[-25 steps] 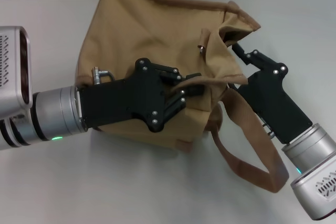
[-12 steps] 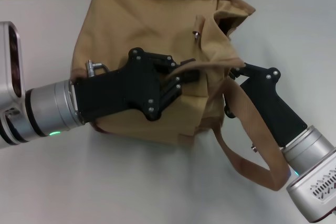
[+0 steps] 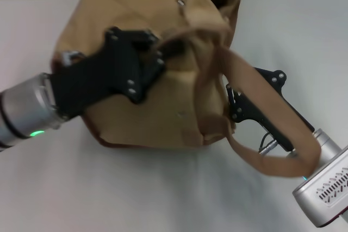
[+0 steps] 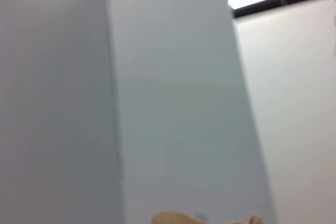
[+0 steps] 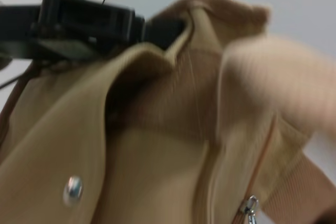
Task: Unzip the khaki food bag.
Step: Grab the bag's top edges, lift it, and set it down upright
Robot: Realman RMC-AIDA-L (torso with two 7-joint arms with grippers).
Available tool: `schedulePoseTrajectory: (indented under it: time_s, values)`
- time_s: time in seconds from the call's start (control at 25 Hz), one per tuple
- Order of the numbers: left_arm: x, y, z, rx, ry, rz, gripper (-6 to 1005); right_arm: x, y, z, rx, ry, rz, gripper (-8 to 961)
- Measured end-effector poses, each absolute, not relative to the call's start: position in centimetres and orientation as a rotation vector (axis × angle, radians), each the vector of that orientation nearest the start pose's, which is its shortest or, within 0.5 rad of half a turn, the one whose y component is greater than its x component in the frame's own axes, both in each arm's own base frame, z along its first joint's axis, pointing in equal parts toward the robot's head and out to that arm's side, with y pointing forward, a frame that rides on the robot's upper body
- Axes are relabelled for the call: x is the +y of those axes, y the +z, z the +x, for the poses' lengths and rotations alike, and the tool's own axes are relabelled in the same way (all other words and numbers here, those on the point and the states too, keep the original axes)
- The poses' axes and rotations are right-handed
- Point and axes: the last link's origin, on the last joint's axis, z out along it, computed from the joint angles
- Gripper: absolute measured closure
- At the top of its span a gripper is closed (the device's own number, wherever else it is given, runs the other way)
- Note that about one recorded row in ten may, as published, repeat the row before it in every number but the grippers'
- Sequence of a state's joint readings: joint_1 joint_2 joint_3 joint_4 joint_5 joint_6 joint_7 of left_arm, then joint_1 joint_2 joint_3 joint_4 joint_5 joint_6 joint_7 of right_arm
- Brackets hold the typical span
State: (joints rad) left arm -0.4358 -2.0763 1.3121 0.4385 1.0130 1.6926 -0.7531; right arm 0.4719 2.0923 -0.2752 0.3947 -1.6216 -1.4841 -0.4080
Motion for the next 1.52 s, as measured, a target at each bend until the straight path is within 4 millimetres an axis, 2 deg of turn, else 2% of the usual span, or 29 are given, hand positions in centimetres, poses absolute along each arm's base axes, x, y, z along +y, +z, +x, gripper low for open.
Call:
schedulePoseTrajectory:
  time_s: [0.04, 0.08, 0.24, 0.28, 0.48, 0.76, 0.88, 1.0, 1.08, 1.12, 1.24, 1.28, 1.32, 1.4, 1.44, 1.48, 1.52]
  values:
    - [29.1, -2.1, -20.7, 0.007, -1.388, -2.415, 939, 25.2, -9.9, 24.6, -0.079, 0.744, -1.981, 953]
    - [28.6, -0.8, -21.6, -0.009, -1.417, -2.302, 939, 25.3, -9.9, 24.6, -0.080, 0.743, -1.981, 953]
    - [28.0, 0.5, -23.0, -0.052, -1.434, -2.180, 940, 25.4, -9.7, 24.8, -0.076, 0.741, -1.979, 954]
    - [27.4, 1.2, -24.0, -0.083, -1.444, -2.104, 940, 25.6, -9.5, 25.0, -0.060, 0.749, -1.980, 954]
    - [26.4, 2.0, -25.6, -0.129, -1.450, -1.989, 940, 26.0, -9.2, 25.2, -0.022, 0.785, -1.984, 954]
    - [26.2, 1.8, -26.1, -0.155, -1.429, -1.984, 940, 26.6, -9.6, 24.3, -0.033, 0.800, -2.015, 950]
    - [26.2, 1.7, -26.0, -0.153, -1.426, -1.993, 940, 27.0, -9.6, 23.9, 0.039, 0.860, -2.017, 943]
    - [26.3, 1.6, -26.0, -0.153, -1.426, -1.995, 940, 27.2, -9.1, 23.9, 0.101, 0.923, -2.004, 827]
    - [26.3, 1.6, -25.9, -0.154, -1.426, -1.997, 940, 27.7, -7.8, 24.2, 0.210, 1.048, -2.000, 749]
    - [26.3, 1.6, -25.9, -0.154, -1.426, -1.997, 940, 27.7, -7.8, 24.2, 0.210, 1.048, -2.000, 727]
    - [26.3, 1.5, -25.9, -0.154, -1.427, -1.998, 940, 27.9, -6.1, 24.5, 0.314, 1.206, -2.016, 663]
    - [26.3, 1.5, -26.0, -0.154, -1.424, -1.995, 940, 27.2, -5.5, 24.7, 0.368, 1.302, -2.077, 642]
    - [26.3, 1.5, -26.0, -0.154, -1.424, -1.995, 940, 27.2, -5.5, 24.7, 0.368, 1.302, -2.077, 620]
    - [26.2, 1.6, -26.0, -0.154, -1.421, -1.990, 940, 25.9, -4.5, 25.2, 0.421, 1.400, -2.193, 577]
    - [26.2, 1.6, -26.1, -0.154, -1.421, -1.986, 940, 25.1, -3.9, 25.7, 0.452, 1.425, -2.254, 555]
    - [26.2, 1.7, -26.1, -0.153, -1.421, -1.982, 940, 23.4, -3.2, 27.1, 0.514, 1.424, -2.333, 534]
    - [26.2, 1.7, -26.1, -0.153, -1.421, -1.982, 940, 23.4, -3.2, 27.1, 0.514, 1.424, -2.333, 503]
